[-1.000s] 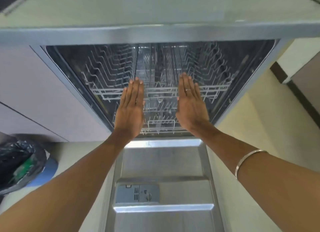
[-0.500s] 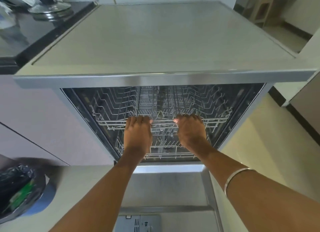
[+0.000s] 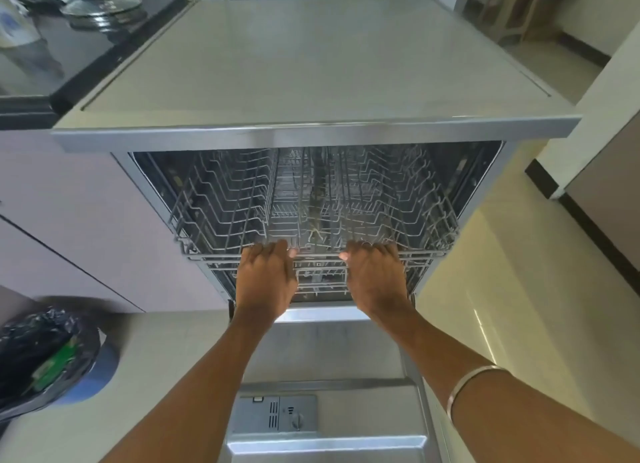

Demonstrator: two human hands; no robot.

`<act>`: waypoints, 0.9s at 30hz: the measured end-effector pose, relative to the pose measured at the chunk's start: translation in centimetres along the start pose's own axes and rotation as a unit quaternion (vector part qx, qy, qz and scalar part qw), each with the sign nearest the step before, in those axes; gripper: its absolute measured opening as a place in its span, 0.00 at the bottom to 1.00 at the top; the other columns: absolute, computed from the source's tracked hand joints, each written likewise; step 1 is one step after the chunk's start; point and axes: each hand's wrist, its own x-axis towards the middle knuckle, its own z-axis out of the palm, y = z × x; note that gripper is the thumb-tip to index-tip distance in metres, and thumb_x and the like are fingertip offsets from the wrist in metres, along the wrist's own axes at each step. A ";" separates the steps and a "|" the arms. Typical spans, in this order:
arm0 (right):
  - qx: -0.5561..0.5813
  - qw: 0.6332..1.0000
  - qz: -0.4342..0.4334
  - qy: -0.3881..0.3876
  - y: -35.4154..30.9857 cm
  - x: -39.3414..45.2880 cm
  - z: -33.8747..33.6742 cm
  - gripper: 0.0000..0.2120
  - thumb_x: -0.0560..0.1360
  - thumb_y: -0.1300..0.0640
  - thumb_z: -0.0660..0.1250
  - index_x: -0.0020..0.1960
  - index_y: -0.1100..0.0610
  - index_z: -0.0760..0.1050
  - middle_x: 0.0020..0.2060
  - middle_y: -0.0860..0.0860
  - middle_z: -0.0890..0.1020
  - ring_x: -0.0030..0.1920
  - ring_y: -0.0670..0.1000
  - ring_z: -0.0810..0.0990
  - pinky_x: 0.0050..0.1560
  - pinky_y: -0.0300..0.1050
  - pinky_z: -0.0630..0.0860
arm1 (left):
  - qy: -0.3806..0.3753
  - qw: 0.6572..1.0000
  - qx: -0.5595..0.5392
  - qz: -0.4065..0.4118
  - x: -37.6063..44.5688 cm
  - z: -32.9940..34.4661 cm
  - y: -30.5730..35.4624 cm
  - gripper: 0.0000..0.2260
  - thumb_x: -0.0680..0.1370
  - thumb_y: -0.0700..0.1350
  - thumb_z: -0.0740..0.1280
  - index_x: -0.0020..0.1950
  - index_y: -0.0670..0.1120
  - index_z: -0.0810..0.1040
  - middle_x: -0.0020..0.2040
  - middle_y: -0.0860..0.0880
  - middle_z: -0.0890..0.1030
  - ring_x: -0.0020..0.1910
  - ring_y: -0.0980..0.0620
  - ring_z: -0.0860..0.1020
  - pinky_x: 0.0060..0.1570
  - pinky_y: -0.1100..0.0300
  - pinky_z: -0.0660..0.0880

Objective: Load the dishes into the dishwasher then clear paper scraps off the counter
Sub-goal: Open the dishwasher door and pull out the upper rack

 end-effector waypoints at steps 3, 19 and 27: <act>0.008 1.000 -0.006 0.004 -0.3 -1.6 -0.3 0.14 0.72 0.63 0.68 0.57 0.54 0.79 0.47 0.51 0.86 0.46 0.52 0.83 0.60 0.48 0.72 | 0.012 1.000 -0.007 -0.002 -1.4 -1.0 0.4 0.10 0.83 0.46 0.57 0.45 0.47 0.76 0.35 0.50 0.79 0.37 0.49 0.77 0.51 0.54 0.72; 0.022 0.999 0.015 0.024 -1.3 -12.2 -2.5 0.11 0.72 0.57 0.68 0.54 0.50 0.81 0.40 0.46 0.85 0.43 0.50 0.81 0.54 0.45 0.74 | -0.045 0.997 0.035 -0.051 -9.8 -4.3 3.1 0.20 0.80 0.49 0.50 0.38 0.46 0.77 0.29 0.46 0.79 0.29 0.46 0.76 0.48 0.52 0.71; 0.031 0.998 -0.001 0.058 -1.8 -16.9 -3.3 0.09 0.77 0.55 0.59 0.43 0.51 0.78 0.34 0.46 0.81 0.36 0.51 0.78 0.47 0.46 0.72 | -0.033 0.997 -0.004 -0.071 -15.0 -5.1 3.8 0.12 0.79 0.45 0.59 0.40 0.45 0.78 0.31 0.47 0.79 0.33 0.46 0.76 0.46 0.52 0.69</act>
